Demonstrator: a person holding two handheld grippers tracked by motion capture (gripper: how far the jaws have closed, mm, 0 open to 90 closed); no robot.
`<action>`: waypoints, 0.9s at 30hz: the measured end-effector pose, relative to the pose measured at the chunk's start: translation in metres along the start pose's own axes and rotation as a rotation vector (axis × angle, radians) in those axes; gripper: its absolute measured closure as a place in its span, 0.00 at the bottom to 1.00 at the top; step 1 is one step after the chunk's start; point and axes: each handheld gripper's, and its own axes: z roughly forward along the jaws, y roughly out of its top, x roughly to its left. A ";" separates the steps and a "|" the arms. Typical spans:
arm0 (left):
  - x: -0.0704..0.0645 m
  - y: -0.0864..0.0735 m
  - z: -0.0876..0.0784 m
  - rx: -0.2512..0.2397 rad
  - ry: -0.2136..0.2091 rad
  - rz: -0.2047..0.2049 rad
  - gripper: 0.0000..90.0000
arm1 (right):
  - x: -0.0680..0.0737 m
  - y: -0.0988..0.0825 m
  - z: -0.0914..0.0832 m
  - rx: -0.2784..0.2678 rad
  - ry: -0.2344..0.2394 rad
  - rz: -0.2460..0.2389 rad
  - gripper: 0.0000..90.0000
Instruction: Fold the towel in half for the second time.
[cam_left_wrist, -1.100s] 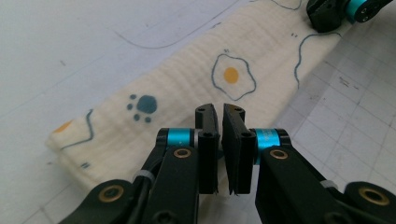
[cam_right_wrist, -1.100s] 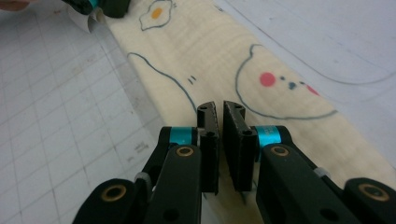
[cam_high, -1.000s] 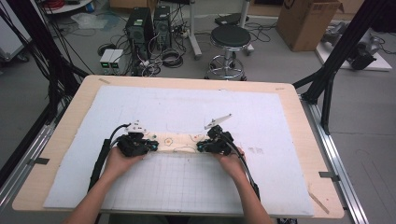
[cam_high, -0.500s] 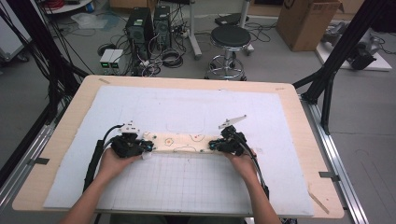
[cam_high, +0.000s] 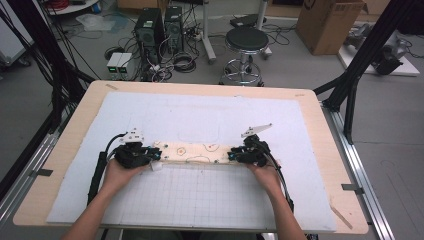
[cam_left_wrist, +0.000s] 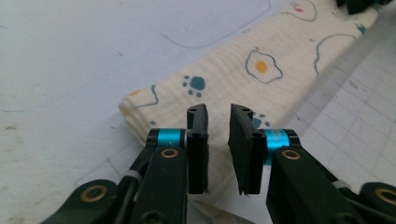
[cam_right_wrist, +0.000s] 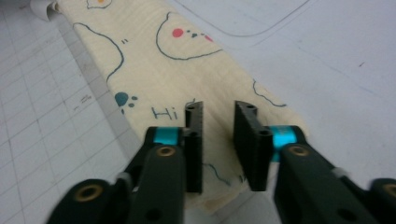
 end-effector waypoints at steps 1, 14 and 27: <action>0.003 0.000 0.000 0.007 0.019 -0.008 0.82 | 0.000 0.000 -0.001 -0.008 0.005 -0.003 0.69; 0.003 -0.004 0.006 0.048 0.030 -0.005 0.80 | 0.004 -0.004 0.002 0.009 -0.036 -0.108 0.65; 0.002 -0.004 0.002 0.013 0.020 -0.013 0.73 | 0.006 -0.002 0.003 0.007 -0.045 -0.086 0.62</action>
